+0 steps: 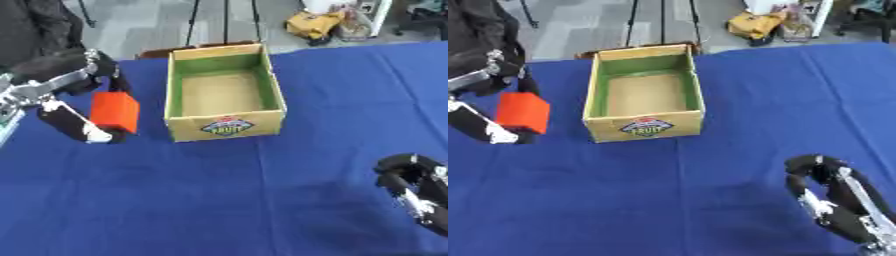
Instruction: Pick up objects on the table and place them in the box.
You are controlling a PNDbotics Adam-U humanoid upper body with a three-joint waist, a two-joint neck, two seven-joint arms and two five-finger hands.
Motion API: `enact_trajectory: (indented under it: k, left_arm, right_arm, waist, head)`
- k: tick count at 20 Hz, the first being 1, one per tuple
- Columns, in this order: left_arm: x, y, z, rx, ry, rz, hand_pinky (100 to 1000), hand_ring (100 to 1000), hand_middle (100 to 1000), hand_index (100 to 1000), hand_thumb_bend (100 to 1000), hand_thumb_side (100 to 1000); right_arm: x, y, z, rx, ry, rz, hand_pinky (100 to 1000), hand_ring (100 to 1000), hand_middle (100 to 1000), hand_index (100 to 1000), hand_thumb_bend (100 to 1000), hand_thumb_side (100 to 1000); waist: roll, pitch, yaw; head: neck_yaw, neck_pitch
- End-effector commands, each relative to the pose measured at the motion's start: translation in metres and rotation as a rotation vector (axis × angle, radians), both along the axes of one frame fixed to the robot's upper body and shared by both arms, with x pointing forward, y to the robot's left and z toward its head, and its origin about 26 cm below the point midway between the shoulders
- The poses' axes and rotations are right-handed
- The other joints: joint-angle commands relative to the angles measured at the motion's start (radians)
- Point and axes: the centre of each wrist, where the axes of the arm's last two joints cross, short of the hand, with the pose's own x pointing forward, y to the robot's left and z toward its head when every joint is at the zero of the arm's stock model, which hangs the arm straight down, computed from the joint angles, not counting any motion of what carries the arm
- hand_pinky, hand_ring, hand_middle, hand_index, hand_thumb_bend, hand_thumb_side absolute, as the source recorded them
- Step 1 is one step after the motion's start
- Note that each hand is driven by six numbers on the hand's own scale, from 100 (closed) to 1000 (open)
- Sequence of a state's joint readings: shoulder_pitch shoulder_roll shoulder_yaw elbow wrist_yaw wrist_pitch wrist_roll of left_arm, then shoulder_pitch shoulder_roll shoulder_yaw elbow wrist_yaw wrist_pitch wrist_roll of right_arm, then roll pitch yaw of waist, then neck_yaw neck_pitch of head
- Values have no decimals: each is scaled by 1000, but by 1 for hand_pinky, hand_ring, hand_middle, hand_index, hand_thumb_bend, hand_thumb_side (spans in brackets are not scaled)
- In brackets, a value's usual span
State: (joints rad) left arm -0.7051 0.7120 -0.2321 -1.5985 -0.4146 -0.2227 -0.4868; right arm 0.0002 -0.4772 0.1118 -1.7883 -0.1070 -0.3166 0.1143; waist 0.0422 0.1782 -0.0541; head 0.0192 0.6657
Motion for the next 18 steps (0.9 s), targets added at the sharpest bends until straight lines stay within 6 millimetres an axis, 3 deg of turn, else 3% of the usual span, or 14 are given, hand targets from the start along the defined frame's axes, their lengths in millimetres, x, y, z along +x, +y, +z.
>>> enact_trajectory:
  k: [1, 8, 11, 18]
  left_arm:
    - [10, -10, 17, -9, -41, 1, 100, 100, 100, 157, 406, 100]
    - [57, -42, 15, 22, -92, 53, 100, 100, 100, 161, 438, 100]
    - [70, -49, 14, 33, -151, 85, 100, 100, 100, 163, 464, 100]
    - [91, -54, 6, 23, -226, 165, 100, 100, 100, 168, 431, 100]
  right_arm:
    - [1, -3, 6, -16, -16, 6, 754, 508, 416, 694, 335, 494]
    - [4, 1, 10, -13, -27, 23, 754, 508, 415, 694, 334, 496]
    - [5, 3, 11, -16, -31, 35, 754, 508, 415, 694, 335, 497]
    - [9, 8, 14, -23, -38, 60, 755, 508, 415, 694, 335, 501]
  waist:
    - [-3, -16, -2]
    - [-8, -3, -23]
    - [-5, 5, -39]
    - [6, 20, -75]
  head:
    - [-3, -16]
    - [8, -46]
    - [14, -65]
    - [26, -92]
